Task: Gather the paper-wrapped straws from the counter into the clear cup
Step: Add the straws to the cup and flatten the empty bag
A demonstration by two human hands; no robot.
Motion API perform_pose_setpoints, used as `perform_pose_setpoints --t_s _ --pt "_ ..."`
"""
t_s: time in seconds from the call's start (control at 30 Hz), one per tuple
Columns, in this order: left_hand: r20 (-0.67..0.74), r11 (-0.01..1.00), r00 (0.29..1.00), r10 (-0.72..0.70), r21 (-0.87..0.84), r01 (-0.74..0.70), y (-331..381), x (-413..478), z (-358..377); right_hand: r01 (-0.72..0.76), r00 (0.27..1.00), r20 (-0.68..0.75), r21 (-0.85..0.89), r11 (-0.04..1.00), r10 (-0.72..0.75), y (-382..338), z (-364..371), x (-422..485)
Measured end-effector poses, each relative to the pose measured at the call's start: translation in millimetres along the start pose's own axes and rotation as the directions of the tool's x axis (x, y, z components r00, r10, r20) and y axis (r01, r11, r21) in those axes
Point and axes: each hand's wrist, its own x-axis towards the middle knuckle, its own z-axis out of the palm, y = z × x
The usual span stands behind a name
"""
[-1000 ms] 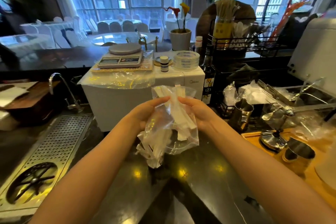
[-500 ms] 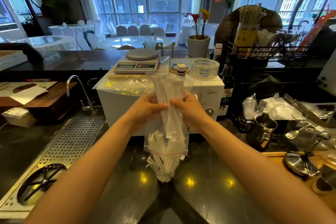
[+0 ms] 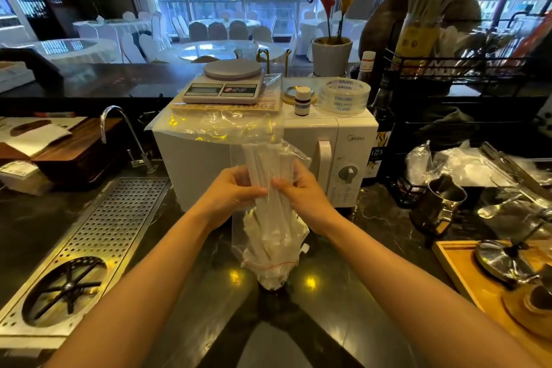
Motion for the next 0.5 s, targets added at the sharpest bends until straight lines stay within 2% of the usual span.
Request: perform_pose_setpoints --t_s 0.33,0.5 --pt "0.018 1.000 1.000 0.005 -0.022 -0.005 0.8 -3.7 1.2 -0.017 0.999 0.042 0.014 1.000 0.016 2.5 -4.2 -4.4" --pt "-0.001 0.999 1.000 0.011 0.031 -0.011 5.4 -4.6 2.2 -0.029 0.999 0.014 -0.062 0.998 0.030 1.5 -4.8 -4.8"
